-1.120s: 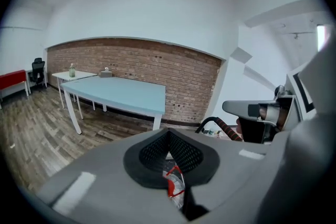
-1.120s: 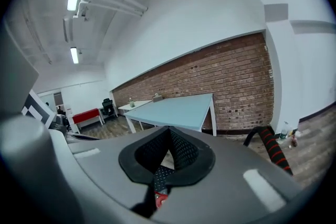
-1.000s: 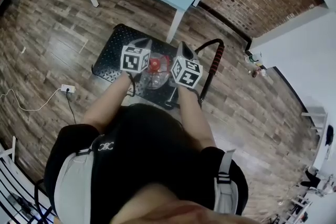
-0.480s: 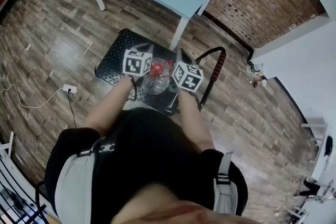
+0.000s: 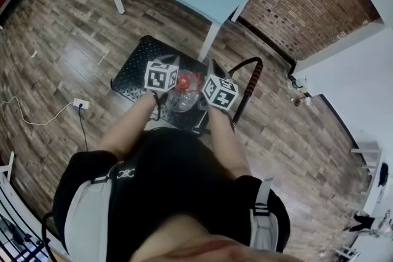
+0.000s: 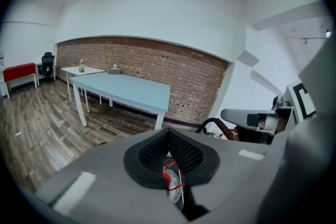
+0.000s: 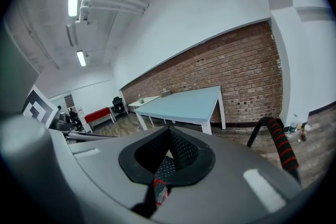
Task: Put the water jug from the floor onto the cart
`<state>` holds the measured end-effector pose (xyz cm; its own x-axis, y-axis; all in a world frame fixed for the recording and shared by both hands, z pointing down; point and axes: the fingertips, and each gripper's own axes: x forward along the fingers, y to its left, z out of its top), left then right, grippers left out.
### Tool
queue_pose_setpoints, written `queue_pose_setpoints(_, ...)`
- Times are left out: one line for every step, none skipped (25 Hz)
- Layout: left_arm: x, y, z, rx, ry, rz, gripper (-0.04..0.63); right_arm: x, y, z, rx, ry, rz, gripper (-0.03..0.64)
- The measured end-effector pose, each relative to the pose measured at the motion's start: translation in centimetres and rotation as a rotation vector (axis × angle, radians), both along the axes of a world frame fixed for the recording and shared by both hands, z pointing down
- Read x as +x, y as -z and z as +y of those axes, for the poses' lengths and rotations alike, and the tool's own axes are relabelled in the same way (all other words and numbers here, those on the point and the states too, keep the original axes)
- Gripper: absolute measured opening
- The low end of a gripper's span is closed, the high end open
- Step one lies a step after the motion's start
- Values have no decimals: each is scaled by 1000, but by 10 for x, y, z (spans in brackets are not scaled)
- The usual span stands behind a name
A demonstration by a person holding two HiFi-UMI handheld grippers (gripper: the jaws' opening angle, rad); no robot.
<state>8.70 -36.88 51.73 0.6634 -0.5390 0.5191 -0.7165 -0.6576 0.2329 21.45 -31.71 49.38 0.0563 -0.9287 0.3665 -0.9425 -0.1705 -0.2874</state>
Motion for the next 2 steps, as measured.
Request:
queue_pose_setpoints(1,-1,2,-1,-1,-2,2,1,-1,1,-2,0,-1,12)
queue_pose_setpoints(2,-2,4,-2,-1,-4,2,3,-2,3,-4,1,-1,12)
